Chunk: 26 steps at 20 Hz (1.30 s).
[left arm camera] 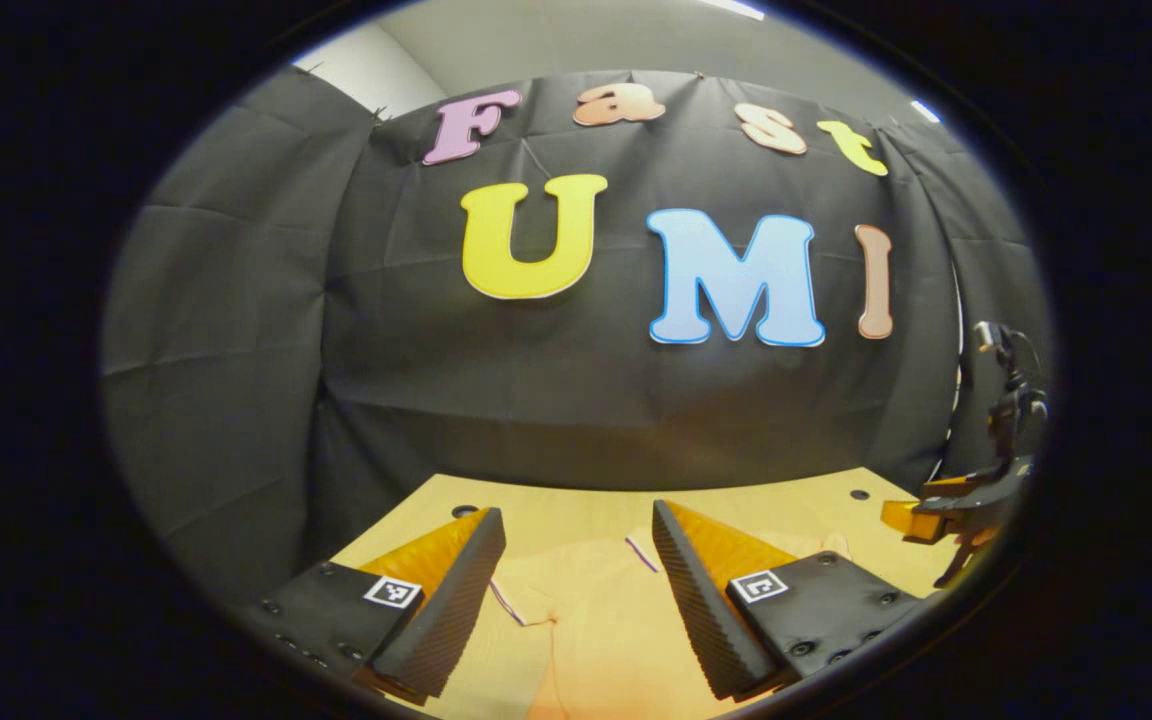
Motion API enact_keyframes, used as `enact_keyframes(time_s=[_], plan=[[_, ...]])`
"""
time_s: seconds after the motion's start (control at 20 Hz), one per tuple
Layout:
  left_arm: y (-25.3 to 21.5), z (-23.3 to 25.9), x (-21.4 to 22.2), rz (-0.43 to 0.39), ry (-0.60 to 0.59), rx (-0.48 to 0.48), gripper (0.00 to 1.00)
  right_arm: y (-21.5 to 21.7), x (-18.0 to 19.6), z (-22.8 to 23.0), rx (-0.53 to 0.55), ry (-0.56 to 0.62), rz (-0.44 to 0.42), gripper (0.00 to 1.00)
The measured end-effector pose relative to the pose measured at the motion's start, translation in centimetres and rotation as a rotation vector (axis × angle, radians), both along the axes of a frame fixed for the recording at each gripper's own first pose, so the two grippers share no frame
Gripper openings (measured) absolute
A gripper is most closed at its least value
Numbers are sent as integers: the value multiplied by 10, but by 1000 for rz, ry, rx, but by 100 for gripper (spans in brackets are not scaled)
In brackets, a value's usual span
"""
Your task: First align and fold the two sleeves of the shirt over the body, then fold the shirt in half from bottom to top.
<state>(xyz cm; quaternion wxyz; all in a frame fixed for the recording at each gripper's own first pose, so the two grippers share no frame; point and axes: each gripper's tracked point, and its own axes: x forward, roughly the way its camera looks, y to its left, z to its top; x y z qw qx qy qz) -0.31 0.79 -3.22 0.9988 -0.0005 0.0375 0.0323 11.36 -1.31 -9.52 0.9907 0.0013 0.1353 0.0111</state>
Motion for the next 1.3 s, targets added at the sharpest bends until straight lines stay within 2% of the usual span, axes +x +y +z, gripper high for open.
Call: enact_keyframes(time_s=[0.45,0.75,0.85,1.3], plan=[[19,-11,-26,85,30,-10,96,-19,58,-61,8,155,-31,96],[26,-15,-43,140,46,1,96,-28,93,-105,90,271,-68,96],[27,-15,-47,154,52,2,96,-33,103,-117,80,299,-83,96],[12,-20,-46,141,62,-12,96,-37,123,-142,71,378,-87,94]])
